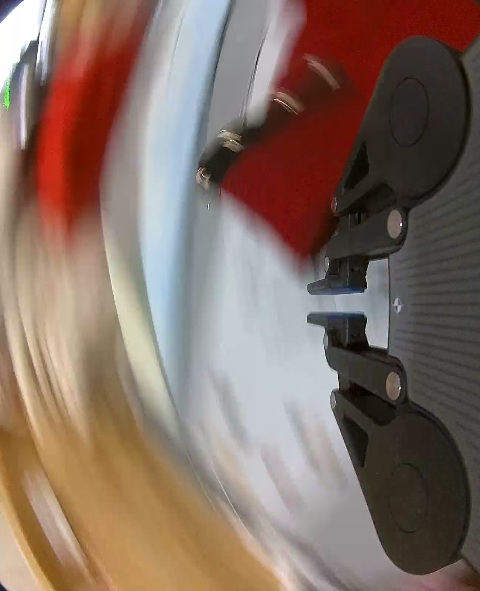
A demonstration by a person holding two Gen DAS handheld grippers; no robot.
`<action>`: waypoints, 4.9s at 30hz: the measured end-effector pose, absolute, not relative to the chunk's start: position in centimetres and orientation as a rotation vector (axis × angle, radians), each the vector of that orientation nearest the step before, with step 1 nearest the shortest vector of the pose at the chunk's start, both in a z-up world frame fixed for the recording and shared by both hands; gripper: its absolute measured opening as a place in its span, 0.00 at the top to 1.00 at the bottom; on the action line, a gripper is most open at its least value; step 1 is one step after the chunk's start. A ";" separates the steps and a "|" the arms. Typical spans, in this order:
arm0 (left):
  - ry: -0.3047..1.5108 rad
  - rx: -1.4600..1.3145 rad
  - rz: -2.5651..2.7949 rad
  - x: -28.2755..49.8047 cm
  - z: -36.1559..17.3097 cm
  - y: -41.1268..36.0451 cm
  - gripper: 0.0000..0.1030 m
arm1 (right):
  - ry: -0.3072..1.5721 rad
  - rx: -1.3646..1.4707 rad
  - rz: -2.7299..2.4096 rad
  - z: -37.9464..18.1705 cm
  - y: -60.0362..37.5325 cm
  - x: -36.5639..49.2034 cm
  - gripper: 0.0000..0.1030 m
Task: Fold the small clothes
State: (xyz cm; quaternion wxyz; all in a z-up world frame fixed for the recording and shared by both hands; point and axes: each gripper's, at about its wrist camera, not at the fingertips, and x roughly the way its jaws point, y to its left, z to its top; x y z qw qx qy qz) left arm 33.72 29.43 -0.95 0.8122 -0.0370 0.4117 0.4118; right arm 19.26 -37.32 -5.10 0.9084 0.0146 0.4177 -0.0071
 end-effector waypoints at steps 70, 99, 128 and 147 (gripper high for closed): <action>0.918 -0.314 0.366 33.6 -2.7 22.5 0.61 | 0.566 0.891 -0.758 -15.7 -59.6 26.5 0.59; 0.914 -0.454 0.336 33.5 -1.7 23.6 0.61 | 0.843 0.408 0.437 -1.3 -17.8 30.1 0.61; 1.028 -0.871 0.130 39.9 -16.0 21.1 0.80 | 0.937 0.677 -0.039 -4.6 -31.9 31.0 0.57; 0.931 -0.424 0.207 38.1 -7.8 18.2 0.91 | 1.028 0.696 -0.131 -9.6 -30.6 33.0 0.57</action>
